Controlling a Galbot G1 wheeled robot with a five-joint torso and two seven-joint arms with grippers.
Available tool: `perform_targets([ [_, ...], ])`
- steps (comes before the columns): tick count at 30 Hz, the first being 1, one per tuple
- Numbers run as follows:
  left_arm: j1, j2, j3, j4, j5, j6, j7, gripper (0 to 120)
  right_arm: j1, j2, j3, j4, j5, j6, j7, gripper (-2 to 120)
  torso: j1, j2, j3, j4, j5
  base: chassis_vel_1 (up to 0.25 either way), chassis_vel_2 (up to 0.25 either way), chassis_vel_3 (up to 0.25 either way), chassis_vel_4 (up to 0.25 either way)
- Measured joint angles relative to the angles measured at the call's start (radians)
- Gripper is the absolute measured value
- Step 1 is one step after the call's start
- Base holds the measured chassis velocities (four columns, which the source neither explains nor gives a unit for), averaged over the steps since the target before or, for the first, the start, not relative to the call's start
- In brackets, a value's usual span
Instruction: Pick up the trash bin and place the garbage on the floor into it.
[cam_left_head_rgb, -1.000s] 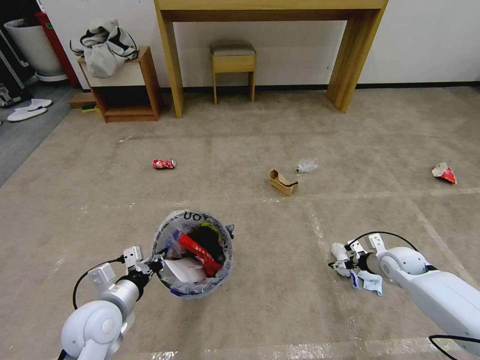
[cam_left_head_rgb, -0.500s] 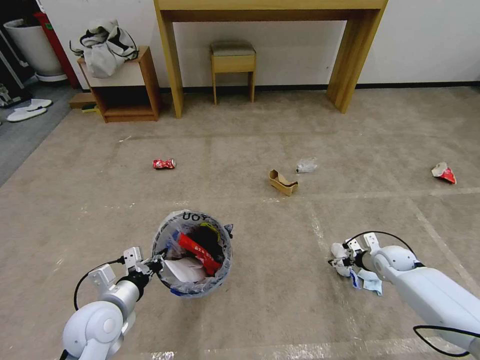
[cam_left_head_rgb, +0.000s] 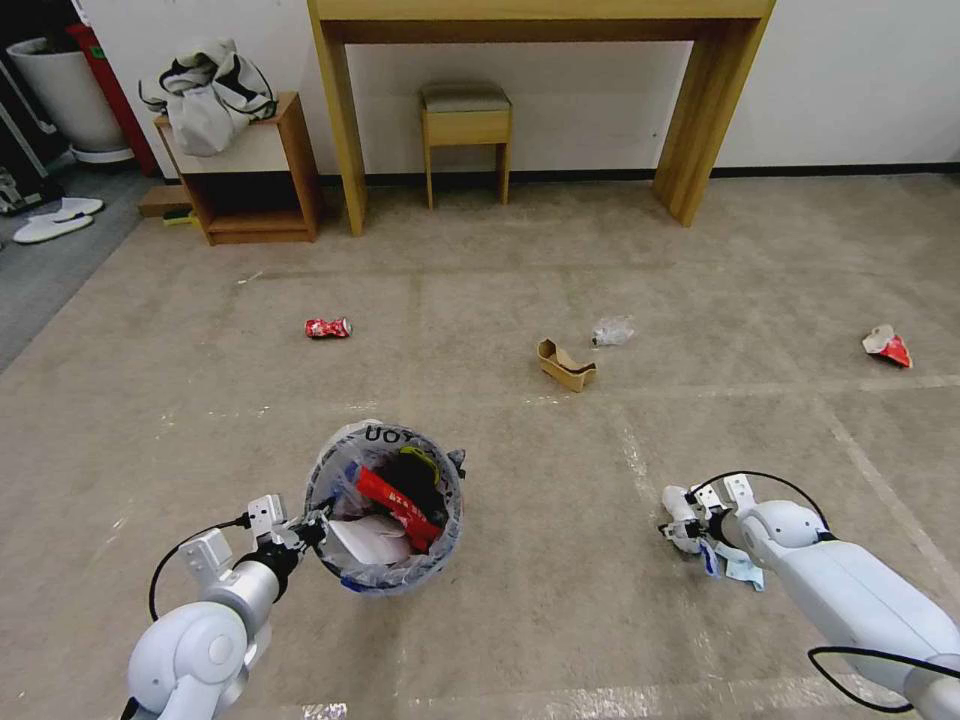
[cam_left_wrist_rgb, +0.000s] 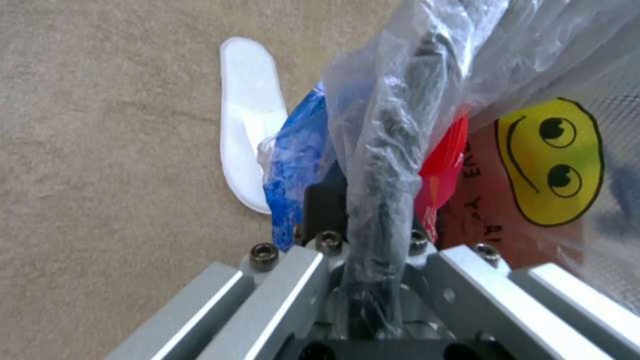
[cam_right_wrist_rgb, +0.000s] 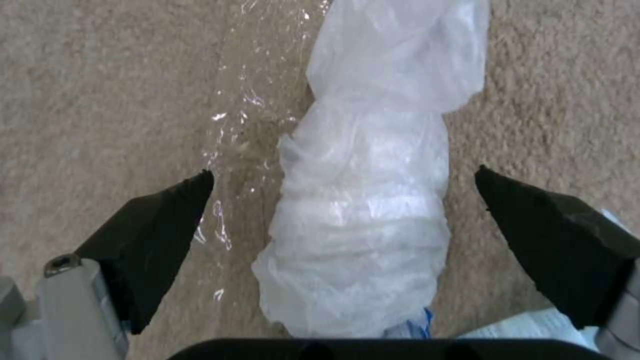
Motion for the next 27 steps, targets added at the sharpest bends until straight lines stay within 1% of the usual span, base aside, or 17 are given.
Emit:
perform_targets([
  [4, 0.0, 0.0, -0.002, 0.006, 0.001, -0.004, 0.006, 0, 0.015, 0.017, -0.005, -0.032, -0.013, 0.006, 0.006, 97, 0.0, 0.0, 0.0, 0.0, 0.0001, 0.0, 0.0, 0.0, 0.0],
  [8, 0.002, -0.001, -0.003, 0.008, 0.002, -0.008, 0.01, 0, 0.021, 0.023, -0.008, -0.041, -0.015, 0.007, 0.012, 88, 0.0, 0.0, 0.0, 0.0, -0.0001, 0.0, 0.0, 0.0, 0.0],
  [12, 0.002, -0.002, -0.003, 0.009, 0.005, -0.009, 0.012, 0, 0.022, 0.028, -0.008, -0.05, -0.016, 0.007, 0.016, 83, 0.0, 0.0, 0.0, 0.0, -0.0001, 0.0, 0.0, 0.0, 0.0],
  [13, 0.002, -0.002, -0.003, 0.01, 0.005, -0.009, 0.013, 0, 0.022, 0.03, -0.006, -0.052, -0.016, 0.007, 0.02, 79, 0.0, 0.0, 0.0, -0.0001, -0.0002, 0.0, 0.0, 0.0, 0.0],
  [14, 0.002, 0.0, -0.003, 0.01, 0.005, -0.01, 0.013, 0, 0.022, 0.031, -0.005, -0.051, -0.015, 0.009, 0.021, 71, 0.0, 0.0, 0.0, 0.0, -0.0003, 0.0, 0.0, 0.0, 0.0],
  [15, 0.002, 0.0, -0.003, 0.01, 0.005, -0.01, 0.013, 0, 0.022, 0.031, -0.005, -0.051, -0.015, 0.009, 0.021, 71, 0.0, 0.0, 0.0, 0.0, -0.0003, 0.0, 0.0, 0.0, 0.0],
  [16, 0.002, 0.0, -0.002, 0.01, 0.005, -0.01, 0.013, 0, 0.021, 0.031, -0.004, -0.05, -0.015, 0.01, 0.021, 68, 0.0, 0.0, 0.0, 0.0001, -0.0002, 0.0, 0.0, 0.0, 0.0],
  [17, 0.002, 0.002, -0.002, 0.01, 0.006, -0.01, 0.013, 0, 0.019, 0.03, -0.002, -0.049, -0.015, 0.013, 0.021, 59, 0.0, 0.0, 0.0, 0.0002, -0.0001, 0.0, 0.0, 0.0, 0.0],
  [18, 0.002, 0.002, -0.002, 0.01, 0.006, -0.01, 0.013, 0, 0.019, 0.03, -0.002, -0.049, -0.015, 0.013, 0.021, 59, 0.0, 0.0, 0.0, 0.0002, -0.0001, 0.0, 0.0, 0.0, 0.0],
  [19, 0.003, 0.003, 0.0, 0.01, 0.006, -0.01, 0.014, 0, 0.017, 0.028, 0.001, -0.045, -0.014, 0.014, 0.021, 54, 0.0, 0.0, 0.0, 0.0004, 0.0005, 0.0, 0.0, 0.0, 0.0],
  [20, 0.003, 0.003, 0.0, 0.01, 0.006, -0.01, 0.014, 0, 0.017, 0.028, 0.001, -0.045, -0.014, 0.014, 0.021, 54, 0.0, 0.0, 0.0, 0.0004, 0.0005, 0.0, 0.0, 0.0, 0.0],
  [21, 0.003, 0.004, 0.001, 0.01, 0.006, -0.01, 0.014, 0, 0.015, 0.025, 0.003, -0.041, -0.013, 0.014, 0.023, 51, 0.0, 0.0, 0.0, 0.0006, 0.001, 0.0, 0.0, 0.0, 0.0],
  [23, 0.004, 0.005, 0.005, 0.01, 0.009, -0.01, 0.014, 0, 0.005, 0.012, 0.011, -0.023, -0.011, 0.015, 0.03, 38, 0.0, 0.0, 0.0, 0.0006, 0.001, 0.0, 0.0, 0.0, 0.0],
  [24, 0.004, 0.005, 0.005, 0.01, 0.009, -0.01, 0.014, 0, 0.005, 0.012, 0.011, -0.023, -0.011, 0.015, 0.03, 38, 0.0, 0.0, 0.0, 0.0006, 0.001, 0.0, 0.0, 0.0, 0.0],
  [25, 0.005, 0.005, 0.007, 0.01, 0.012, -0.01, 0.014, 0, 0.0, 0.003, 0.019, -0.018, -0.012, 0.015, 0.034, 33, 0.0, 0.0, 0.0, -0.0004, -0.0008, 0.0, 0.0, 0.0, 0.0],
  [26, 0.005, 0.005, 0.007, 0.01, 0.012, -0.01, 0.014, 0, 0.0, 0.003, 0.019, -0.018, -0.012, 0.015, 0.034, 33, 0.0, 0.0, 0.0, -0.0004, -0.0008, 0.0, 0.0, 0.0, 0.0],
  [27, 0.006, 0.005, 0.01, 0.01, 0.013, -0.01, 0.015, 0, -0.005, -0.001, 0.025, -0.01, -0.01, 0.014, 0.035, 28, 0.0, 0.0, 0.0, -0.001, -0.0014, 0.0, 0.0, 0.0, 0.0],
])
